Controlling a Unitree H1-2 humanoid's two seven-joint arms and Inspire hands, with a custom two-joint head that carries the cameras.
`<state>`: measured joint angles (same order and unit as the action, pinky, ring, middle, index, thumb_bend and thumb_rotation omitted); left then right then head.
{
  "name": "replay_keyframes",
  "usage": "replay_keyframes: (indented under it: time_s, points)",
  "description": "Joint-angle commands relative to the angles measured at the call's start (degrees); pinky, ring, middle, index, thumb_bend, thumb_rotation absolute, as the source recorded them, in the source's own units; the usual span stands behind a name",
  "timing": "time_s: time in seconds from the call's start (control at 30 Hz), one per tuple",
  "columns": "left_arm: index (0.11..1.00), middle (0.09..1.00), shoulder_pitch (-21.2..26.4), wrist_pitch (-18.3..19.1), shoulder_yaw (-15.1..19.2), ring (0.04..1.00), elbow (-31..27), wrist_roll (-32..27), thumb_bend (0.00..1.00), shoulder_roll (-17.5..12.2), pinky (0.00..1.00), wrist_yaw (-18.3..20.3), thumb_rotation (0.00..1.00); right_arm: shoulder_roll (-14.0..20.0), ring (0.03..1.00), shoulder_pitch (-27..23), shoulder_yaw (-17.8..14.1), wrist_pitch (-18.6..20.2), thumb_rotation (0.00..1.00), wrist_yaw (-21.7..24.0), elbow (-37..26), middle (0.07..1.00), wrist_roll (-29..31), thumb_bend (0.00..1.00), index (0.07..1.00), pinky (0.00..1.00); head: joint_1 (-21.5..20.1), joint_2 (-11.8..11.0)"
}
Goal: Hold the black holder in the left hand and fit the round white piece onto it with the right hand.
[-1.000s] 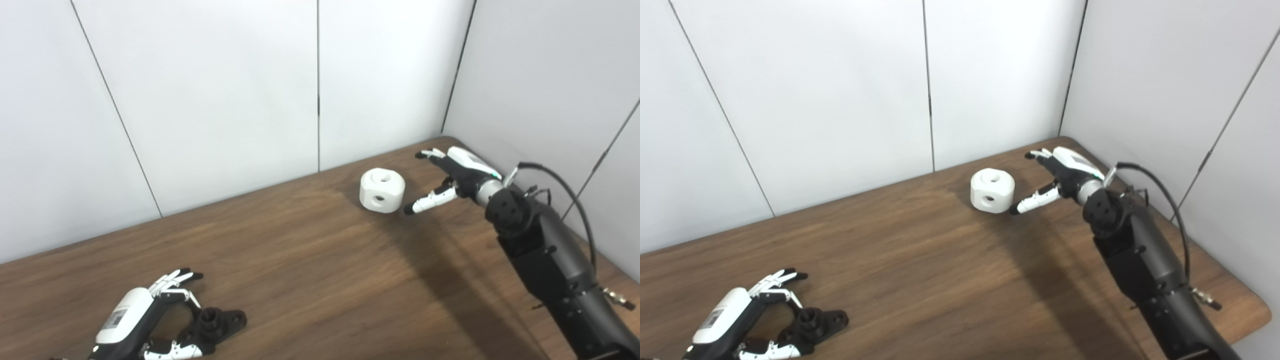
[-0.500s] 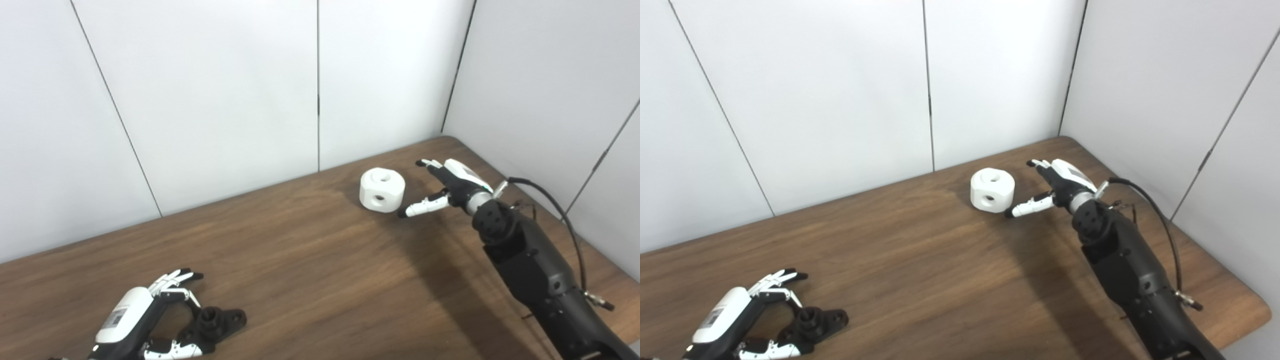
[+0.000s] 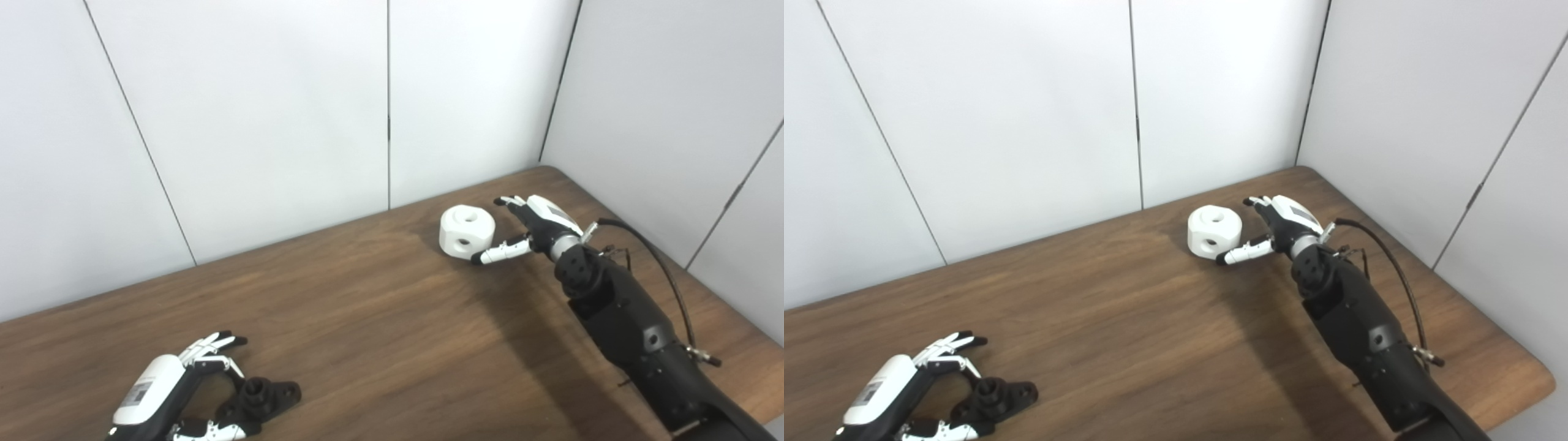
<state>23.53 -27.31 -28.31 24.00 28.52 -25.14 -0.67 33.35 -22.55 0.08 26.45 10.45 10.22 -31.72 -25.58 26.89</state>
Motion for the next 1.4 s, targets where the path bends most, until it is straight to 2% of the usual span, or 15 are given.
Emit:
replay_keyframes:
  time_s: [0.0,0.3,0.47,0.83,1.17,1.37]
  points:
    - [0.485,0.865,-2.94,3.85,-1.53,0.933,2.04,3.84,0.52,-1.50,0.92,5.25,0.05,0.19,0.924,-2.46,0.98,-1.55,0.43,-0.47,-0.11,0.986,0.55,0.98,0.915,0.73,-0.05,0.04]
    - [0.486,0.867,-3.24,4.68,-1.33,0.931,0.15,3.93,0.52,-1.41,0.91,6.10,0.05,-0.94,0.914,-3.35,2.68,-2.13,0.39,-1.82,1.60,0.978,1.44,0.97,0.900,0.75,0.66,0.33]
    - [0.485,0.862,-3.11,4.83,-1.27,0.929,-0.28,3.60,0.52,-1.12,0.90,6.44,0.05,-1.09,0.910,-4.22,4.64,-2.44,0.41,-2.01,3.21,0.979,1.00,0.97,0.896,0.74,0.71,0.38]
    - [0.485,0.864,-3.68,6.74,-1.09,0.926,-2.60,3.92,0.52,-1.30,0.89,7.67,0.04,-1.20,0.927,-5.07,7.46,-2.51,0.39,-1.60,4.22,0.979,0.95,0.96,0.872,0.79,1.70,1.16]
    - [0.485,0.864,-3.67,6.69,-0.79,0.926,-2.69,3.70,0.52,-1.08,0.90,7.92,0.05,-1.34,0.916,-6.17,10.29,-3.26,0.38,-1.32,6.25,0.969,0.20,0.95,0.841,0.79,1.85,1.45]
    - [0.485,0.867,-3.80,7.11,-0.67,0.927,-3.00,4.00,0.52,-1.24,0.90,8.00,0.05,-0.83,0.943,-7.12,12.34,-3.99,0.38,-1.12,7.55,0.967,-0.66,0.94,0.806,0.83,2.46,1.92]
